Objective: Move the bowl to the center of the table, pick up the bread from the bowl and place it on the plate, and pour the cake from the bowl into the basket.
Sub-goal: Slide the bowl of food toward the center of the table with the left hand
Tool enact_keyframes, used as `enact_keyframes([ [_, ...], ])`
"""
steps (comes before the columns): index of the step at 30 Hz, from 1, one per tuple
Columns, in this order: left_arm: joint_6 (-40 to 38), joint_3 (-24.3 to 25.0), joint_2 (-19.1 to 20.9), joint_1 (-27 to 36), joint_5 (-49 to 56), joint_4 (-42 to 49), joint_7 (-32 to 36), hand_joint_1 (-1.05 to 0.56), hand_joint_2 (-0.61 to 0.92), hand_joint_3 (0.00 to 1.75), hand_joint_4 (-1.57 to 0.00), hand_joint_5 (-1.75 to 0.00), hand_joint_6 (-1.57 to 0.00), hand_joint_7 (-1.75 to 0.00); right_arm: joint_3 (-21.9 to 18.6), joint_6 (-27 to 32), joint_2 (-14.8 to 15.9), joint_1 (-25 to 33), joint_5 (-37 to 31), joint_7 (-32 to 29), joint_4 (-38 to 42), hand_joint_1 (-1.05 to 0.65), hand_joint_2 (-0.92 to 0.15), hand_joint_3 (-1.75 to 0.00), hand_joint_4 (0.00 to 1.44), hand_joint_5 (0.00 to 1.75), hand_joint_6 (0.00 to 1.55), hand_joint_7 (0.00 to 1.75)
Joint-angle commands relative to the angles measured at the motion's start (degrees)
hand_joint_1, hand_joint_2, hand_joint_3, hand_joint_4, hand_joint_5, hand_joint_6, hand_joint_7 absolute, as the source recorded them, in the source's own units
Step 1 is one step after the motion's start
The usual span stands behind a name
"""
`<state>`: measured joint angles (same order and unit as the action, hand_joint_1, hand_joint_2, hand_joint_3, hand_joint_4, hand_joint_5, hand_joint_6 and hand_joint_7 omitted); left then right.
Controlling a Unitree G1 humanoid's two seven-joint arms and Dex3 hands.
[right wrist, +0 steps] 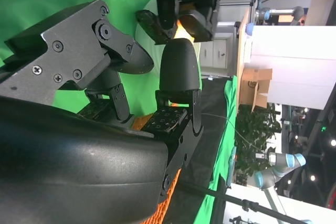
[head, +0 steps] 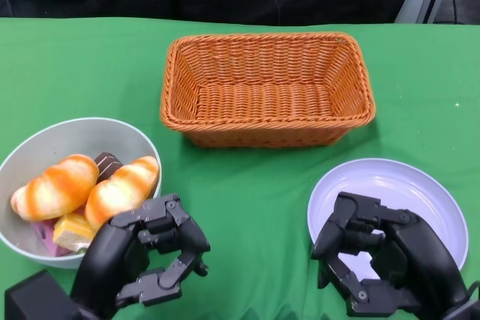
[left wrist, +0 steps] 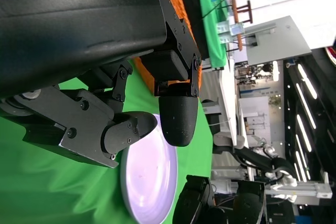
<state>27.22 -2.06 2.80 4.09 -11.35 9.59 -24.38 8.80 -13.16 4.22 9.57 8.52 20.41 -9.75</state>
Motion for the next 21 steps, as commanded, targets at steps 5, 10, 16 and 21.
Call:
enact_keyframes([
  [5,0.26,0.42,1.19,-0.64,0.87,-0.94,0.43,-0.06,0.74,0.71,-0.80,-1.48,-0.81,-1.26,-0.26,1.48,0.66,-0.40,-0.27,-0.43,-1.30,-0.09,-0.50,-1.08,0.76,1.58,0.76,1.28],
  [10,0.01,0.40,1.22,-0.59,0.86,-0.94,0.45,-0.06,0.75,0.71,-0.80,-1.47,-0.81,-1.26,-0.17,1.34,0.62,-0.38,-1.24,-1.01,-1.23,-0.11,-0.50,-1.07,0.77,1.56,0.77,1.26],
  [16,-0.49,0.63,1.12,-0.67,0.56,-0.96,0.39,-0.05,0.74,0.75,-0.81,-1.46,-0.81,-1.27,0.04,1.02,0.30,-0.67,-1.62,-1.35,-0.62,-0.11,-0.51,-1.07,0.77,1.56,0.77,1.25],
  [21,0.17,1.55,0.33,-1.23,-0.23,-1.19,1.43,-0.10,0.77,0.63,-0.76,-1.46,-0.81,-1.21,0.29,1.48,0.16,-0.73,-1.47,-1.32,-0.52,-0.11,-0.52,-1.08,0.76,1.56,0.76,1.25],
])
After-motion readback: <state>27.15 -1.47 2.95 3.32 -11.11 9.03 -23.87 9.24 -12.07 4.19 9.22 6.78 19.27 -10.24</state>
